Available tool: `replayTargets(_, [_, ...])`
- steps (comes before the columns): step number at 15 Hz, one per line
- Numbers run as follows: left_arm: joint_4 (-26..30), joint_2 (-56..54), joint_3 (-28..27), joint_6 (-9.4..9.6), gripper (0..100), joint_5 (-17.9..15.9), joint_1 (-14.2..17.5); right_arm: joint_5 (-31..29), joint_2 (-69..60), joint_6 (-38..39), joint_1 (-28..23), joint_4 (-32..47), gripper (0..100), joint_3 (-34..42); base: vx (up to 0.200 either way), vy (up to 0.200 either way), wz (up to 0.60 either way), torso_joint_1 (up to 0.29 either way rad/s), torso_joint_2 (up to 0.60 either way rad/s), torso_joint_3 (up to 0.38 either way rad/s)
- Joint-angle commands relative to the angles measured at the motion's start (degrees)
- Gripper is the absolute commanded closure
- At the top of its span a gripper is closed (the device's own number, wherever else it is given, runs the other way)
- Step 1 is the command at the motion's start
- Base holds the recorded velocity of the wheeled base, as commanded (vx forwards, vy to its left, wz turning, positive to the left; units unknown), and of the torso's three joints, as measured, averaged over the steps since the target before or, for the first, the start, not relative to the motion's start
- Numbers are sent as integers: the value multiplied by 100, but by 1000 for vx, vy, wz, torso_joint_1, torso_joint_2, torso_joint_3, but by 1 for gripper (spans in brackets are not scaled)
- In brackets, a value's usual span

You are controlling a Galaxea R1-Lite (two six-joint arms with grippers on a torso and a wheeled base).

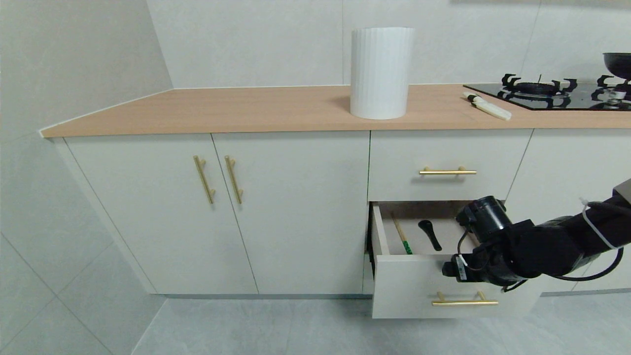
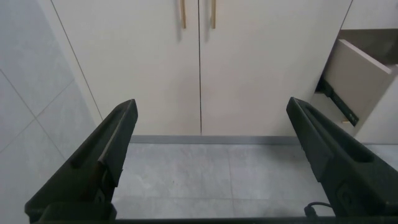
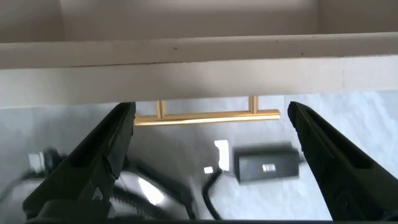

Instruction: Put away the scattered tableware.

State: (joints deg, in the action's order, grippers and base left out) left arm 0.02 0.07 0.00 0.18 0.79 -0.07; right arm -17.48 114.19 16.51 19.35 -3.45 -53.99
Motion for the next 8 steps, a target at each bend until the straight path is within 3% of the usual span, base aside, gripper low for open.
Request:
replayTargets(1, [-2, 1, 0, -1, 0, 0, -1, 8, 183, -121, -133, 11, 0, -270, 0, 0, 0, 0, 0, 0])
replayTargets(8, [-2, 1, 0, -1, 0, 0, -1, 87, 692, -209, -247, 2, 0, -1078, 0, 0, 0, 0, 0, 0])
